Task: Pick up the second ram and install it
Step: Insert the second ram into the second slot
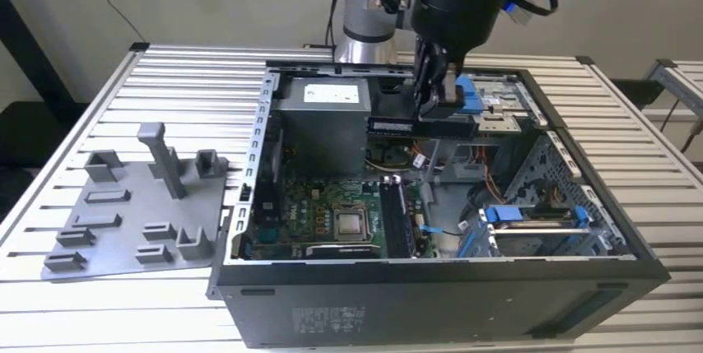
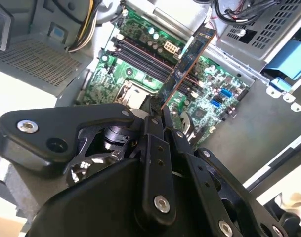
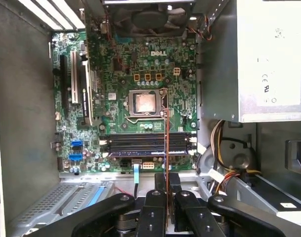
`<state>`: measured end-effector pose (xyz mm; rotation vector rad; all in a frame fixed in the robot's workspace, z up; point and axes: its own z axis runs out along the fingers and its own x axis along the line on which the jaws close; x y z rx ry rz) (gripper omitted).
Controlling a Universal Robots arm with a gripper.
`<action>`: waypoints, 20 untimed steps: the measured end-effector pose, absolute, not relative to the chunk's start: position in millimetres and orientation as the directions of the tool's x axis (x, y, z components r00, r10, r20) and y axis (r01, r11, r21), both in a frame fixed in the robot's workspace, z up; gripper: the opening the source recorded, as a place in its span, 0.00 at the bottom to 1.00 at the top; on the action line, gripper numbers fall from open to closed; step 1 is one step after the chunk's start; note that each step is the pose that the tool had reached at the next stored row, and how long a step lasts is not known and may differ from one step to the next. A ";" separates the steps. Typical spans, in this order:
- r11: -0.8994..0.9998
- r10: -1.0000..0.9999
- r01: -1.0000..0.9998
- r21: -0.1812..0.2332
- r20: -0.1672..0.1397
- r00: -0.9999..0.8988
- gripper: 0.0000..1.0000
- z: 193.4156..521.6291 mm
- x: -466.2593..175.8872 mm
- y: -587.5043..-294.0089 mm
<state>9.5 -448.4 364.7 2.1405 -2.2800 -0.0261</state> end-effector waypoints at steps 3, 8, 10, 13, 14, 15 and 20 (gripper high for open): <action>0.092 -0.996 -0.995 0.022 -0.001 -0.093 0.14 364.6 9.5 -448.5; 0.155 -0.988 -0.988 0.022 -0.001 -0.155 0.14 364.3 9.5 -448.4; 0.183 -0.983 -0.983 0.022 -0.001 -0.183 0.14 364.2 9.5 -448.5; 0.227 -0.974 -0.974 0.022 -0.001 -0.227 0.14 364.0 9.5 -448.5; 0.242 -0.970 -0.970 0.022 -0.001 -0.242 0.14 363.9 9.5 -448.5; 0.256 -0.967 -0.966 0.022 -0.001 -0.256 0.14 363.7 9.5 -448.5; 0.308 -0.951 -0.951 0.022 -0.001 -0.308 0.14 363.5 9.5 -448.5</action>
